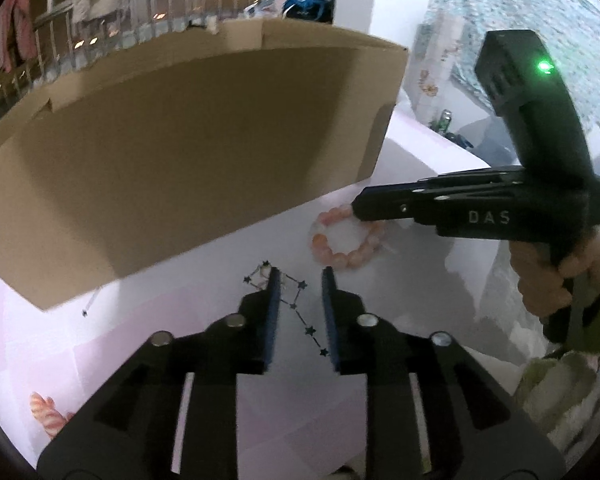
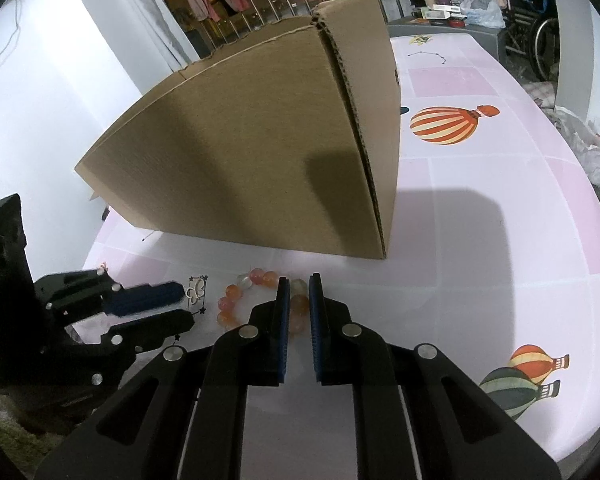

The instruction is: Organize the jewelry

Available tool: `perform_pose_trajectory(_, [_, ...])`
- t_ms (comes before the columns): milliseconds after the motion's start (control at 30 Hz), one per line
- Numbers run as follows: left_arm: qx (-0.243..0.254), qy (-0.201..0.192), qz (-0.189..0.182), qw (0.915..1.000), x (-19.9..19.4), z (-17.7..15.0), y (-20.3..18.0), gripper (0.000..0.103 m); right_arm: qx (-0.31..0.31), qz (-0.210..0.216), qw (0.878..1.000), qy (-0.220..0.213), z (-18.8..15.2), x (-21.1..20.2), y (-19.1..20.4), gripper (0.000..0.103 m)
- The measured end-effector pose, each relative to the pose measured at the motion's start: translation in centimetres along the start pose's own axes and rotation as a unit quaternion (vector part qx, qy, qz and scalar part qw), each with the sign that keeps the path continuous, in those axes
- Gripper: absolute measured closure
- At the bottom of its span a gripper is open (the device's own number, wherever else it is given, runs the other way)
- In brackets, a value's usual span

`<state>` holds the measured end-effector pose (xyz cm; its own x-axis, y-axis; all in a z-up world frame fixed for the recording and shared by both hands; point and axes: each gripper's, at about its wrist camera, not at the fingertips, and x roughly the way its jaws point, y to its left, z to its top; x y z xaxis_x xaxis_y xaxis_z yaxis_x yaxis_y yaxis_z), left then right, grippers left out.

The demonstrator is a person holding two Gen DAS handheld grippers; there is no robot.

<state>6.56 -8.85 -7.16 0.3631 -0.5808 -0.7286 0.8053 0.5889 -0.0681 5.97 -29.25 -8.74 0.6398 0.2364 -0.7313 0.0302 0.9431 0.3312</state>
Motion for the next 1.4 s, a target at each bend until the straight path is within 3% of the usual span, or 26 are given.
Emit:
perform_pose_trajectory(200, [0.061, 0.003, -0.016, 0.9980, 0.0, 0.4, 1.4, 0.074, -0.002, 0.002, 1.000, 0.001, 0.0, 0.0, 0.0, 0.093])
perform_pose_trajectory(400, [0.115, 0.052, -0.051, 0.9907, 1.5, 1.2, 3.2, 0.074, -0.001, 0.001, 1.000, 0.000, -0.1, 0.1, -0.1, 0.093])
perform_pose_trajectory(600, [0.075, 0.073, -0.128, 0.9862, 2.0, 2.1, 4.0, 0.075, 0.000, 0.000, 1.000, 0.001, 0.0, 0.1, -0.1, 0.093])
perform_pose_trajectory(867, [0.032, 0.074, -0.177, 0.9809, 1.9, 1.4, 3.0, 0.075, -0.002, 0.000, 1.000, 0.001, 0.0, 0.1, -0.1, 0.093])
perform_pose_trajectory(1133, [0.048, 0.030, -0.081, 0.9951, 1.1, 1.7, 2.3, 0.074, 0.000, 0.000, 1.000, 0.000, 0.0, 0.1, -0.1, 0.093])
perform_pose_trajectory(1400, [0.083, 0.040, -0.024, 0.9954, 2.3, 1.3, 0.7, 0.074, 0.000, 0.001, 1.000, 0.000, 0.0, 0.0, -0.1, 0.093])
